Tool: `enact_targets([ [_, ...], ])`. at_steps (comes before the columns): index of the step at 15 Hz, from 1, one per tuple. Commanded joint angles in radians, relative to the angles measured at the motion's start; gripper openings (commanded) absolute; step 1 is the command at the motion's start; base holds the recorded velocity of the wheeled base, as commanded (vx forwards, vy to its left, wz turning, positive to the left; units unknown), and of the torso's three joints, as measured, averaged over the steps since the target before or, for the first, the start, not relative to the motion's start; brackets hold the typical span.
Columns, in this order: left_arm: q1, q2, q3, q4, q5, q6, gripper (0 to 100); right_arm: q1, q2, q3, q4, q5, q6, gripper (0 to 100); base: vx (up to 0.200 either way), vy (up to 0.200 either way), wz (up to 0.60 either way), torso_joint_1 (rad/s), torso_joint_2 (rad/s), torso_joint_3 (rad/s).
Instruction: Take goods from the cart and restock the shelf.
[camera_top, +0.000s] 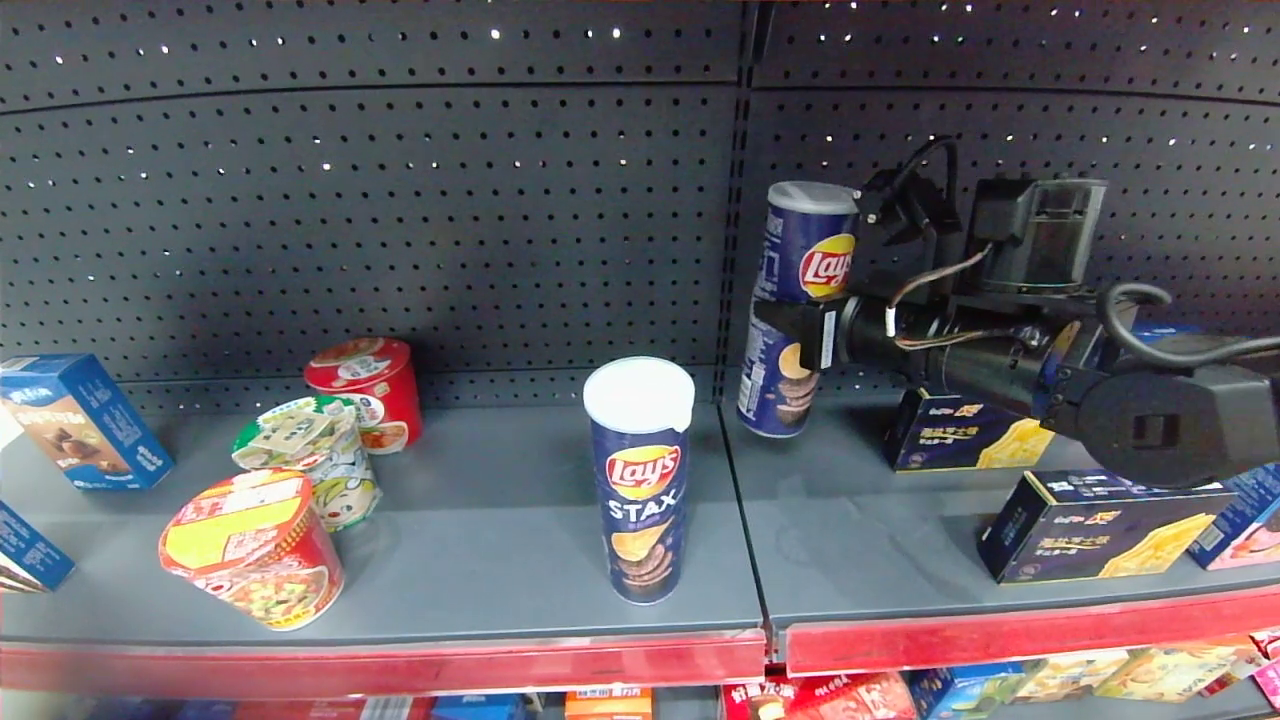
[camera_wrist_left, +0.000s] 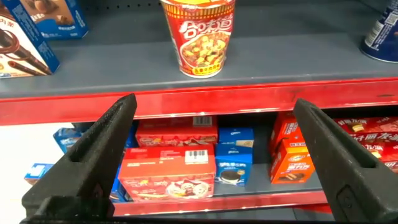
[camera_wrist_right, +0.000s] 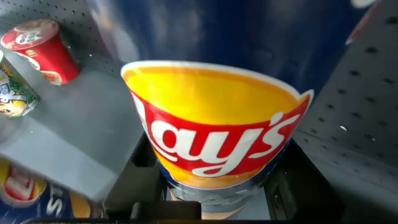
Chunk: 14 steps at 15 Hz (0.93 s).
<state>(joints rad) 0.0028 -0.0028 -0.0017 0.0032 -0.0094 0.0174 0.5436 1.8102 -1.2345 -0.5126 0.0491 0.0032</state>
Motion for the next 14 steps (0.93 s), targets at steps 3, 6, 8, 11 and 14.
enact_targets([
  [3,0.000,0.004,0.000,0.000,0.000,0.001,100,-0.002,0.058,-0.008,-0.014,0.044,0.001,0,0.000,0.000,0.00,0.000,0.00,0.000],
  [6,0.000,0.004,0.000,0.000,0.000,-0.001,100,-0.008,0.070,-0.008,-0.024,0.049,0.000,0,0.000,0.000,0.00,0.000,0.00,0.000],
  [8,0.000,0.004,0.000,0.000,0.000,0.001,100,-0.011,0.070,-0.005,-0.026,0.064,0.000,0,0.000,0.000,0.00,0.000,0.00,0.000],
  [11,0.000,0.004,0.000,0.000,0.000,-0.001,100,-0.007,0.103,-0.017,-0.040,0.071,0.000,0,0.000,0.000,0.00,0.000,0.00,0.000],
  [14,0.000,0.004,0.000,0.000,0.000,0.001,100,-0.001,0.162,-0.083,-0.043,0.078,-0.003,0,0.000,0.000,0.00,0.000,0.00,0.000],
])
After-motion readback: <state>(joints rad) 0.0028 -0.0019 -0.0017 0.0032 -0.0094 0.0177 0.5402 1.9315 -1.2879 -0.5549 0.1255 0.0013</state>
